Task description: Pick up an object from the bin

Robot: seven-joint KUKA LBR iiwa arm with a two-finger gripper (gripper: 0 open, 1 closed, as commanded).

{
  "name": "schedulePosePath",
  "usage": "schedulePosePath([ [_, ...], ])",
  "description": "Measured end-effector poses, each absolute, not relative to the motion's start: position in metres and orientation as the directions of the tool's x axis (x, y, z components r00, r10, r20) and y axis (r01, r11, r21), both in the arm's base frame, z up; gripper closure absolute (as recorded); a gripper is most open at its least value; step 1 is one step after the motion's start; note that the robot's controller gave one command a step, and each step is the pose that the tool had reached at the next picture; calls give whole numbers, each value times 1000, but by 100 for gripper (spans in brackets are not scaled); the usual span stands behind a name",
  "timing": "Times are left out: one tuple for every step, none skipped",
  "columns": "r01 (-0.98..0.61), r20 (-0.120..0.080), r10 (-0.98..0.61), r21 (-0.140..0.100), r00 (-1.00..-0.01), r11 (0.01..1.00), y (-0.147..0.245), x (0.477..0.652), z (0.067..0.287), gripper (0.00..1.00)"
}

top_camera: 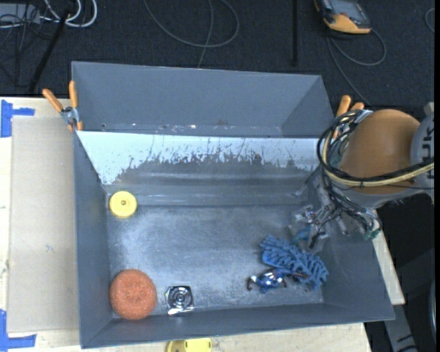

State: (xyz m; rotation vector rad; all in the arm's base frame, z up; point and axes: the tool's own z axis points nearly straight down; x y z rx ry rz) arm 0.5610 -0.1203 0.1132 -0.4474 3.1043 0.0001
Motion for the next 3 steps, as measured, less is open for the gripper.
schedulePosePath([
  [-242, -6, -242, -1, -970, 970, -121, 561, 118, 100],
  [-239, -1, -239, 1, -971, 971, -120, 560, 122, 100],
  [-256, -1, -256, 0, -967, 967, -120, 560, 129, 100],
])
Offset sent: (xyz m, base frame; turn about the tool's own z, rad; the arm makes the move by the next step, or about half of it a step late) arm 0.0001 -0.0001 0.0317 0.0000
